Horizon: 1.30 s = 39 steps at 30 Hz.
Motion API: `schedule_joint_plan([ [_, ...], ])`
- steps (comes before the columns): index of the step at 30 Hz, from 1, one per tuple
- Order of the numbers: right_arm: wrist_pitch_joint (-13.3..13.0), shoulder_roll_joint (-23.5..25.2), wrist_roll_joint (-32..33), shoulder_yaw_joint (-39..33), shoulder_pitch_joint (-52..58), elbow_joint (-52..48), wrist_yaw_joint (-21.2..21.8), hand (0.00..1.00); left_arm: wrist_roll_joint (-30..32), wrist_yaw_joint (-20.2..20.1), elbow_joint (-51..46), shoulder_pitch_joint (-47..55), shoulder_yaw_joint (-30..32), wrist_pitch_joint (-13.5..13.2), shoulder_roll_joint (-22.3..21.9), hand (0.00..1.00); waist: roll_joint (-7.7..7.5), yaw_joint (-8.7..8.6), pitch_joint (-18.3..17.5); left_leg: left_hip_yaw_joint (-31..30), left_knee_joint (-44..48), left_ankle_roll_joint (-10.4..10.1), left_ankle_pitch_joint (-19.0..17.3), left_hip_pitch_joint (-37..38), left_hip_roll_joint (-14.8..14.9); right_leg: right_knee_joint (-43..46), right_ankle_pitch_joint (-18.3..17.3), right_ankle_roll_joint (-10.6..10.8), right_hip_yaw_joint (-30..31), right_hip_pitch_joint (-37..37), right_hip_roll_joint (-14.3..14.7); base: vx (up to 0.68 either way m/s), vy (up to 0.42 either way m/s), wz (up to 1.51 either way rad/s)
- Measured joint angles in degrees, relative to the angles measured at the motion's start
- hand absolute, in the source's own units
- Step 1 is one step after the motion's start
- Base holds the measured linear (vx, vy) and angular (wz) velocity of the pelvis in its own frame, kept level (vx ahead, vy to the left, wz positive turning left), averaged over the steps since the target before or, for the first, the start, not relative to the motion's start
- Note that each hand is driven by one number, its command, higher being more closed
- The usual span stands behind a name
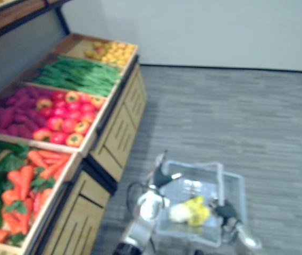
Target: Pick vegetable in the basket
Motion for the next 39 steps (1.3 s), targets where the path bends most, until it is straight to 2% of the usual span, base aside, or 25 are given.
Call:
schedule_joint_plan([
  [1,0.08,0.02,-0.71,-2.95,0.02,1.03,-0.86,1.00,-0.24,-0.05,-1.23,0.95,0.44,-0.06,0.02,0.00,0.48,0.03,-0.30,5.39,-4.12,1.04,2.19,0.29,-0.58,-0.06,-0.80,0.73,-2.02,0.92,-0.44,0.44,-0.035,1.28],
  [2,0.58,-0.03,-2.14,-8.68,0.44,2.41,-3.12,1.00,-0.63,-0.52,-3.29,2.84,0.65,-0.40,-0.08,0.00,1.50,-0.59,-0.97,15.78,-11.81,6.45,7.51,1.84,-1.67,0.33,-3.05,2.34,-6.14,3.04,-0.81,0.40,0.012,1.71],
  [3,0.79,0.45,-2.54,-13.56,0.61,4.37,-5.44,1.00,-1.20,-1.34,-4.72,4.65,0.95,-1.37,0.14,0.00,1.29,-0.98,-1.65,20.37,-17.16,11.76,5.15,5.07,-4.84,2.24,-5.51,3.78,-10.23,4.97,-1.66,0.41,0.023,1.89],
  [5,0.78,0.30,-3.35,-19.49,-0.22,7.67,-7.65,1.00,-3.89,-3.07,-6.16,7.10,1.87,-1.89,0.26,0.00,1.47,-0.99,-2.54,16.17,-25.04,13.96,2.06,7.07,-9.71,10.31,-7.33,4.54,-14.83,4.19,-3.39,0.39,0.046,1.88],
  [6,0.89,0.88,-5.74,-23.22,-0.77,9.37,-9.42,1.00,-7.17,-4.61,-6.76,8.87,2.80,-1.97,0.67,0.00,1.71,-1.11,-3.03,12.36,-28.37,14.29,3.27,8.89,-12.50,21.01,-7.16,4.57,-16.23,2.10,-6.42,0.39,0.037,1.82],
  [8,0.94,2.48,-9.21,-26.94,-1.88,12.68,-10.89,1.00,-11.10,-6.17,-9.02,12.26,4.49,-2.10,2.63,0.00,-0.28,-2.32,-2.96,5.40,-30.93,13.95,3.90,12.35,-15.40,40.06,-5.75,3.95,-12.33,-3.04,-10.58,0.43,-0.074,1.95],
  [10,0.92,3.04,-10.73,-29.07,-2.50,15.95,-12.01,1.00,-12.84,-6.22,-9.50,14.29,6.72,-2.11,4.69,0.00,-0.12,-2.68,-3.08,-1.01,-31.78,13.33,4.23,15.62,-15.19,46.84,-7.64,1.15,-7.14,-7.31,-9.16,0.47,-0.188,1.84],
  [11,0.69,2.99,-11.18,-30.20,-2.56,17.41,-12.70,1.00,-13.90,-6.12,-9.63,14.96,8.22,-2.13,4.77,0.00,0.70,-2.84,-3.28,-4.90,-31.98,12.73,4.61,16.61,-14.30,45.85,-8.69,-0.61,-5.61,-10.11,-8.64,0.42,-0.217,1.70],
  [12,0.40,3.02,-11.20,-31.31,-2.87,18.49,-13.05,1.00,-14.07,-6.03,-9.76,15.08,9.43,-2.27,4.45,0.00,1.43,-2.92,-3.11,-8.97,-31.93,12.21,4.93,17.09,-13.44,41.49,-9.01,-1.13,-3.23,-12.94,-7.63,0.45,-0.280,1.74],
  [13,0.12,3.02,-11.20,-31.49,-2.92,19.07,-13.10,1.00,-14.07,-5.97,-9.75,15.08,9.98,-2.32,4.44,0.00,1.69,-3.08,-3.09,-10.90,-31.92,11.84,5.17,17.09,-13.10,38.01,-9.03,-1.17,-0.99,-14.32,-6.97,0.32,-0.254,1.80],
  [15,-0.70,3.88,-11.20,-32.41,-3.34,20.45,-13.18,1.00,-13.93,-5.53,-9.71,14.93,11.28,-2.42,4.58,0.00,1.63,-3.74,-3.13,-15.70,-31.99,10.60,5.73,16.94,-12.77,25.38,-8.13,0.18,10.04,-16.47,-4.83,0.26,-0.317,1.63],
  [16,-1.44,5.21,-11.22,-33.92,-3.32,21.49,-13.25,1.00,-13.65,-4.84,-9.74,14.42,12.31,-2.52,4.55,0.00,0.98,-3.69,-3.28,-18.01,-32.10,8.86,5.00,16.98,-12.57,17.58,-7.09,1.08,19.09,-16.92,-3.96,0.27,-0.465,1.70],
  [17,-1.46,6.71,-11.18,-33.98,-3.47,22.70,-13.29,1.00,-13.30,-3.94,-9.77,13.58,13.47,-2.72,4.67,0.00,-0.59,-3.49,-3.10,-20.07,-31.42,6.14,4.28,16.80,-12.55,11.87,-5.47,1.83,25.43,-16.79,-4.30,0.21,-0.442,1.60],
  [18,-1.45,7.90,-11.18,-33.94,-3.37,22.84,-13.26,1.00,-13.03,-3.12,-9.83,13.28,14.44,-2.75,4.81,0.00,-1.69,-3.16,-3.18,-21.24,-30.62,4.88,3.63,16.32,-12.65,9.32,-4.23,1.77,27.49,-16.43,-4.66,0.16,-0.528,1.28],
  [19,-1.44,10.12,-11.16,-33.77,-2.83,23.10,-13.24,1.00,-13.01,-2.01,-9.80,12.40,16.64,-2.60,5.40,0.00,-3.57,-2.11,-3.17,-22.87,-28.60,2.03,1.40,16.20,-12.20,9.28,0.52,5.97,28.76,-15.73,-4.54,0.11,-0.453,0.85],
  [20,-1.34,10.51,-11.18,-33.50,-2.37,23.54,-13.13,1.00,-12.92,-1.29,-9.82,12.32,17.19,-2.44,4.55,0.00,-2.84,-1.49,-3.50,-22.87,-28.29,0.61,0.67,16.64,-9.79,10.40,1.21,6.06,26.95,-15.14,-2.81,0.16,-0.530,0.84],
  [22,-1.53,9.54,-11.20,-33.46,-1.27,22.63,-13.22,1.00,-10.58,0.38,-9.90,9.77,17.19,-2.04,3.71,0.00,0.27,-0.68,-4.43,-21.53,-28.21,-0.25,1.42,16.38,-4.23,9.63,0.19,4.29,21.19,-12.99,-0.23,0.17,-0.426,0.94],
  [23,-1.52,9.53,-11.20,-33.43,-0.64,22.26,-12.92,1.00,-9.59,1.26,-9.71,7.27,17.31,-1.76,3.49,0.00,0.45,-0.85,-4.44,-19.36,-27.97,0.05,2.26,16.37,-2.45,9.40,0.14,3.74,18.32,-11.86,-0.05,0.15,-0.380,1.63],
  [24,-1.53,9.62,-11.19,-33.50,0.75,22.00,-12.98,1.00,-8.08,2.86,-8.77,2.68,17.76,-1.48,2.56,0.00,0.36,-1.75,-4.38,-12.65,-25.15,0.47,2.51,15.86,1.04,7.78,0.62,2.66,13.19,-8.70,0.04,0.13,-0.324,1.57],
  [26,-1.54,9.66,-11.18,-33.43,1.54,21.78,-12.95,1.00,-6.74,4.97,-6.58,-1.12,18.79,-0.78,2.09,0.00,0.16,-3.12,-4.39,-2.10,-23.59,1.41,3.29,16.63,4.05,6.04,0.69,2.41,9.14,-5.68,0.05,0.11,-0.181,1.27],
  [27,-1.60,9.96,-11.18,-33.38,1.37,21.93,-12.95,1.00,-6.42,6.30,-4.19,-3.92,19.54,-0.08,2.31,0.00,-0.18,-3.28,-4.40,4.00,-25.39,0.58,4.56,18.10,4.50,5.86,0.59,2.26,8.23,-5.30,-0.22,0.08,-0.086,0.69],
  [31,-1.93,10.64,-11.00,-33.61,-0.13,24.37,-12.99,1.00,-6.27,8.10,6.45,-9.48,23.23,3.06,5.15,0.00,-0.33,-4.13,-4.42,5.79,-32.99,-1.88,9.27,18.85,0.85,3.84,1.82,2.63,8.43,-6.76,-1.14,0.02,0.015,0.13],
  [33,-1.64,11.64,-10.99,-33.86,-0.54,24.75,-13.02,1.00,-4.29,8.59,10.70,-13.42,24.65,5.70,10.03,0.00,-0.71,-4.98,-3.61,6.54,-38.98,-1.74,12.65,18.95,-1.24,2.16,3.43,2.57,9.22,-8.68,-1.30,0.01,0.025,-0.10],
  [36,-1.78,11.94,-10.53,-33.86,-1.97,24.42,-13.48,1.00,-3.72,9.03,10.95,-19.90,24.64,5.89,14.41,0.00,-2.45,-5.44,-0.87,7.48,-40.99,-1.43,14.58,15.96,-1.83,2.28,4.62,2.30,9.68,-12.62,-1.30,-0.07,0.015,-0.06],
  [39,-2.87,11.88,-10.54,-33.18,-2.82,21.87,-14.07,1.00,-2.27,9.13,11.22,-27.14,24.34,5.93,16.75,0.00,-2.97,-5.77,2.43,7.99,-42.45,-1.15,15.73,12.57,-2.28,2.31,5.61,2.47,9.84,-16.48,-1.62,-0.06,0.008,0.01],
])
